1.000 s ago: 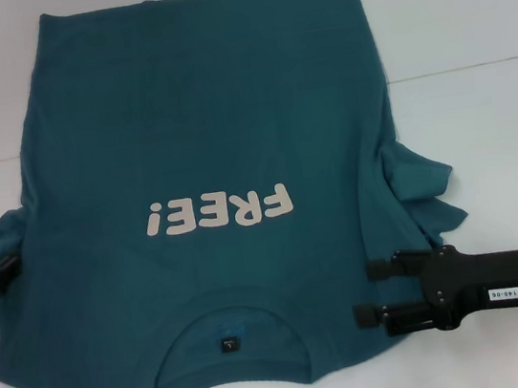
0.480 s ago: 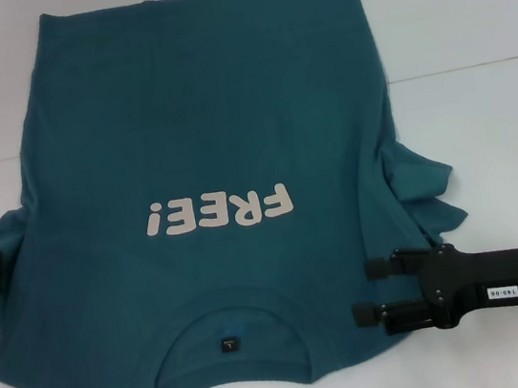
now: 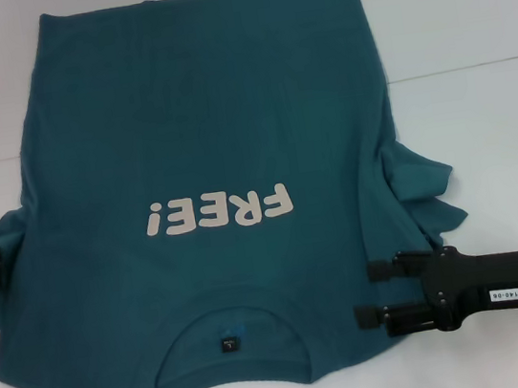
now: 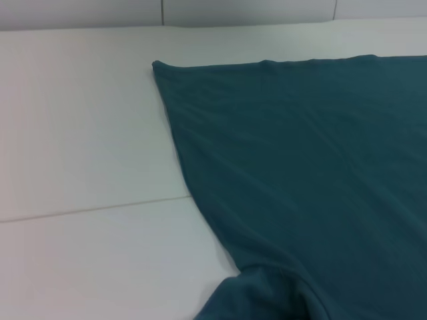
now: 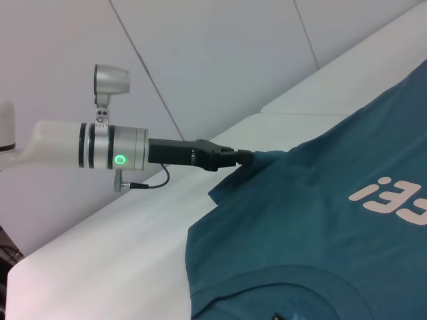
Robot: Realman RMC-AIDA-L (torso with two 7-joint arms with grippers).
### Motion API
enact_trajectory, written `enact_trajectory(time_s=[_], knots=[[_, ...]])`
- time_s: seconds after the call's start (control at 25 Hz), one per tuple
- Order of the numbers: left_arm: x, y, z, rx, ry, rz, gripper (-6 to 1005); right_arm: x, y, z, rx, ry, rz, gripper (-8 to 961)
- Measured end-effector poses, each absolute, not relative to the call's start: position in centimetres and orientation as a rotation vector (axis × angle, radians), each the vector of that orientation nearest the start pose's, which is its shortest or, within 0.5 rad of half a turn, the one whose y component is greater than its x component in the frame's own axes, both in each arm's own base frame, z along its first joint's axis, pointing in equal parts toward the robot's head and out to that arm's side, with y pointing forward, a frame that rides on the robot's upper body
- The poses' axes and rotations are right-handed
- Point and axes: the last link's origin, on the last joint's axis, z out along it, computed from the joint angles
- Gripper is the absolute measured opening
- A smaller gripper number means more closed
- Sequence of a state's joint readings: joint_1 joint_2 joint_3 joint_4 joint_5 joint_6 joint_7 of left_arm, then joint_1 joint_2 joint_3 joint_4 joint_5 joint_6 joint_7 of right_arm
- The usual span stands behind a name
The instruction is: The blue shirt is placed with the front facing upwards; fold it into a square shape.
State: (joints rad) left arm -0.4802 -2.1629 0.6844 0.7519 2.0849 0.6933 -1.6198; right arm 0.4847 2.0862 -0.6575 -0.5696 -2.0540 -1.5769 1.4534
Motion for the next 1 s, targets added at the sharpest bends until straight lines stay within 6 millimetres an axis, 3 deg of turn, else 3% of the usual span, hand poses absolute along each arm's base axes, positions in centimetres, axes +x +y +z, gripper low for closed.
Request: enact_trajectory(time_s=[1.0], knots=[[-34.9,39.2,7.0,-1.805,-0.859,-0.191,0,28.2,30.5,-2.5,-2.707,0.933,0.751,920]])
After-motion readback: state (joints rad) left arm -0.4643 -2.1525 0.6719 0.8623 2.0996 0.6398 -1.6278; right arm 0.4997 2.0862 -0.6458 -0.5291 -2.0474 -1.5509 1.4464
